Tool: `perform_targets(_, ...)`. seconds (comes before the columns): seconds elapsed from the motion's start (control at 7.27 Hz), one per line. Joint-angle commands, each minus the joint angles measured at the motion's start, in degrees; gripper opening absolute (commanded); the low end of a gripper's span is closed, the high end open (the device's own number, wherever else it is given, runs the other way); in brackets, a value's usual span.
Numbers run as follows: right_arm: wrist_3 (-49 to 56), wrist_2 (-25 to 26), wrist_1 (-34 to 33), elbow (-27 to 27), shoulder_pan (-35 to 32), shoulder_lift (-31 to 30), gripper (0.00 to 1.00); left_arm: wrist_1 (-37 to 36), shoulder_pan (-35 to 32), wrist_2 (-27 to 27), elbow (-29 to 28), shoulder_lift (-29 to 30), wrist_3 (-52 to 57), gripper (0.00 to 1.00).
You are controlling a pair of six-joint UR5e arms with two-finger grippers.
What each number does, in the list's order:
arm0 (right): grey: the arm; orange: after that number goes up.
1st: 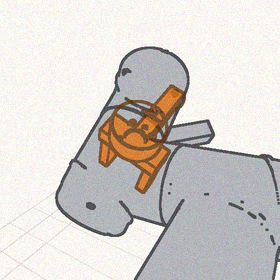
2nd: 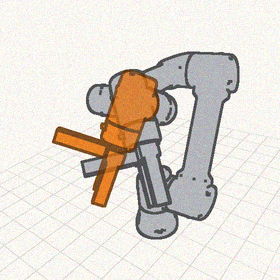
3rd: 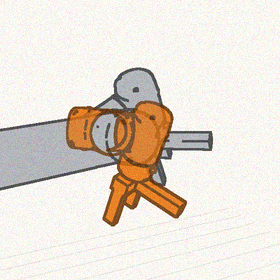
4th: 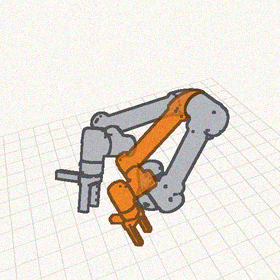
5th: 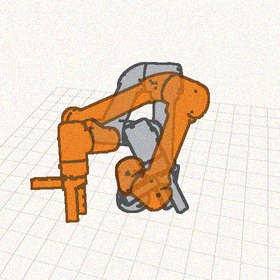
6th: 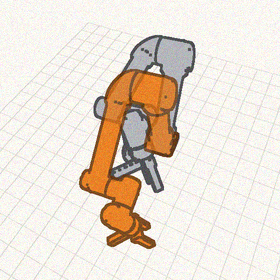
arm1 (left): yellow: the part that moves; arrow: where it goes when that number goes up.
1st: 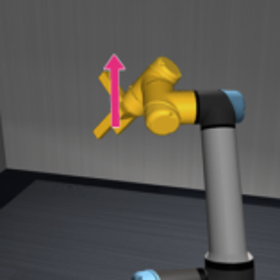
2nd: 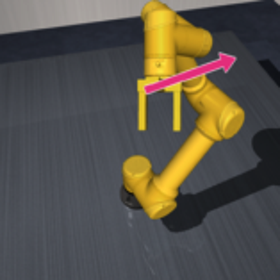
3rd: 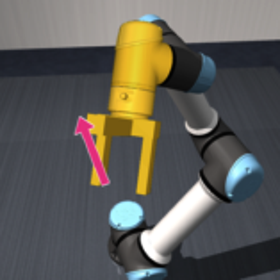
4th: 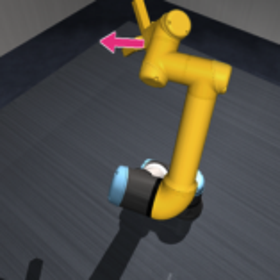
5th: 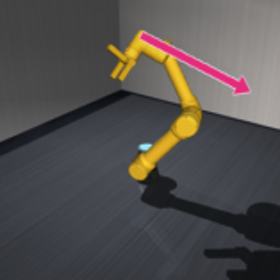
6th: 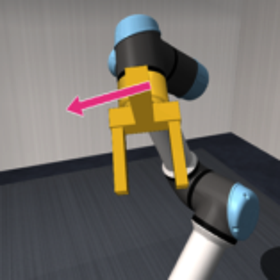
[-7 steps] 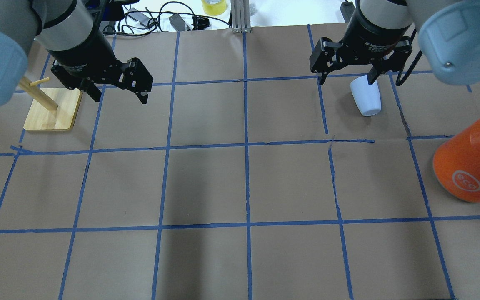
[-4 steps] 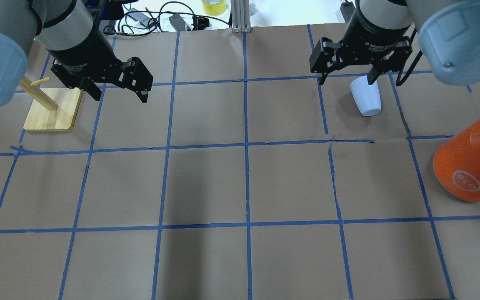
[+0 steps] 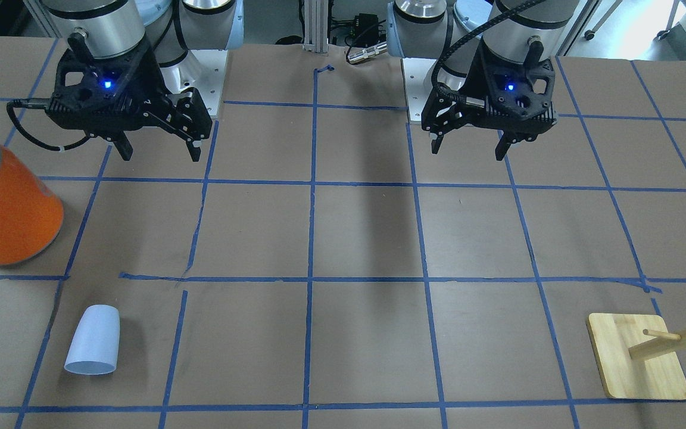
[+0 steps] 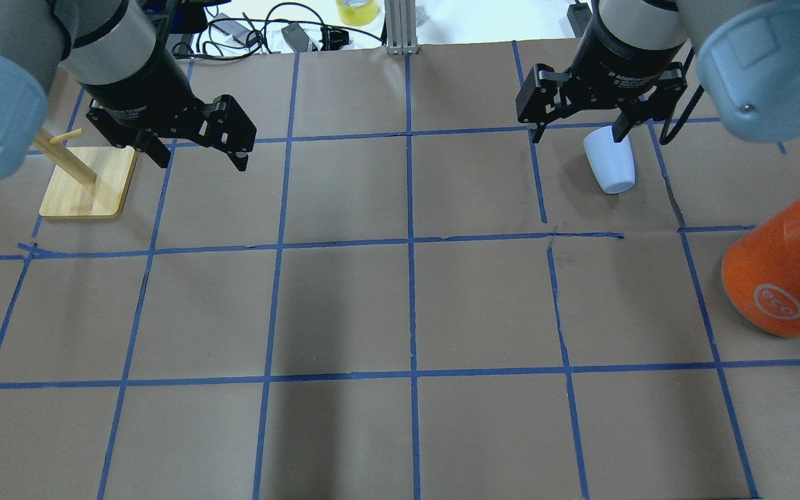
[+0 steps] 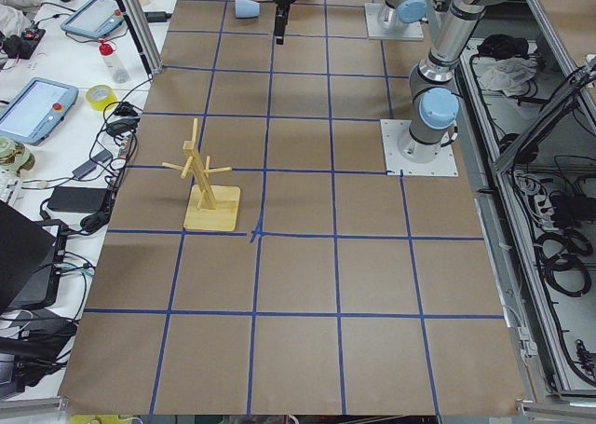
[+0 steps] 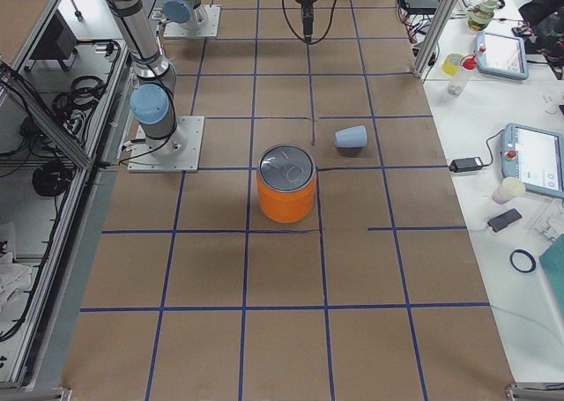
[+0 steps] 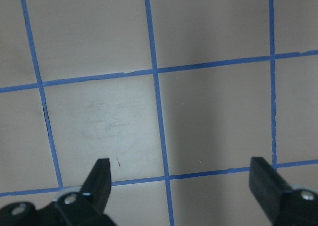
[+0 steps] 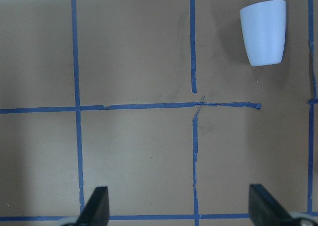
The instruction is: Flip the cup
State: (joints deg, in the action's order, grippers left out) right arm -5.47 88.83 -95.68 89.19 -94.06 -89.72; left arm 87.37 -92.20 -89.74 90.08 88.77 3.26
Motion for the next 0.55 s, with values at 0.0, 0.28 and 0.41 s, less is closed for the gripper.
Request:
perform_targets(0.0, 1.5, 2.8, -0.6, -0.2, 1.1, 1.8, 1.0, -0.1, 0.0, 0.0, 0.0, -0.1, 0.0, 1.0)
perform_targets(0.28, 3.5, 3.5, -4.0, -1.6, 7.2, 5.5, 1.0, -0.1, 0.0, 0.0, 0.0, 0.0, -0.1, 1.0)
perform_targets(0.41, 8.1, 3.6, -5.2, -1.6, 10.8, 8.0, 1.0, -0.1, 0.0, 0.0, 0.1, 0.0, -0.1, 1.0)
